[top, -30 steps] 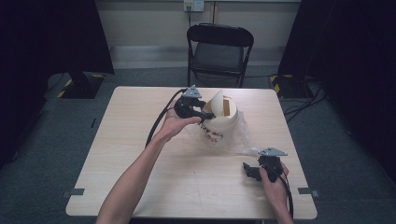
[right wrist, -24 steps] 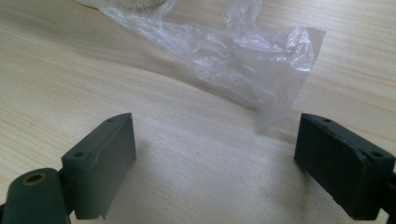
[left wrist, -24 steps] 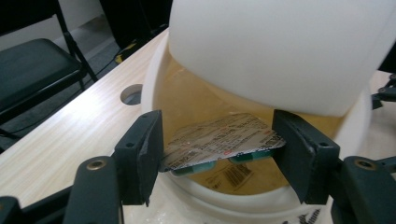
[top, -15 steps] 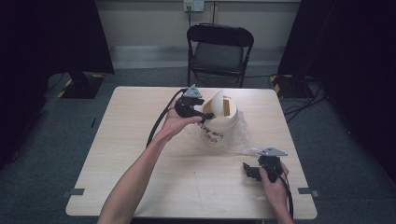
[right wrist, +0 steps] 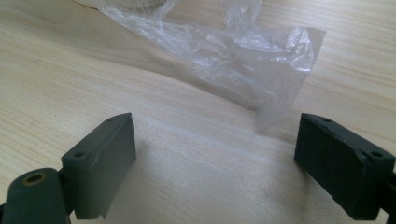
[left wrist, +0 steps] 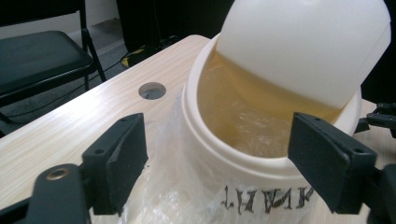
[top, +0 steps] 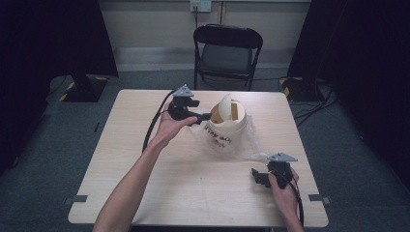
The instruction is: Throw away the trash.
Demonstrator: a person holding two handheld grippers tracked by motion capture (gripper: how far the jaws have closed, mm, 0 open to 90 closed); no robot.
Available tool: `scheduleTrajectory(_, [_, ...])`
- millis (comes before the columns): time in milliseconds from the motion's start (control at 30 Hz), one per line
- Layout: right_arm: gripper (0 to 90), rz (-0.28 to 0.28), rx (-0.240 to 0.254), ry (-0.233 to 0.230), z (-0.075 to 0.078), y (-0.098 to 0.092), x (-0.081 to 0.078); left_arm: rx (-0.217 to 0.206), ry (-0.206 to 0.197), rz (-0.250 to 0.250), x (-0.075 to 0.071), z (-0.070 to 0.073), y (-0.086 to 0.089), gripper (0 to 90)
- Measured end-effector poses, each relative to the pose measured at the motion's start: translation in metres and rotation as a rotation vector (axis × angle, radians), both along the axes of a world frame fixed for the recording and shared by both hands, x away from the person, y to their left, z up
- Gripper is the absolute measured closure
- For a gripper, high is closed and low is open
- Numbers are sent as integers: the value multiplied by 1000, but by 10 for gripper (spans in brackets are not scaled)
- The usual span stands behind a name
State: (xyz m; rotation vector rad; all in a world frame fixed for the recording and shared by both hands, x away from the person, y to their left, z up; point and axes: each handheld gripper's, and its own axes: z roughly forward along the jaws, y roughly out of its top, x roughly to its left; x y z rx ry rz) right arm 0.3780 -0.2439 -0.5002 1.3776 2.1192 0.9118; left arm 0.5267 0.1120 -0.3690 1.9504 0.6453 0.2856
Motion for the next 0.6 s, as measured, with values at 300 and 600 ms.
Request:
scheduleTrajectory(300, [114,0,-2,-2,0,0,0,-33,68,7,-11,-7,21,159])
scheduleTrajectory(600, [114,0,0,-1,0,0,0,-45,86,40,-30,-12,45,159])
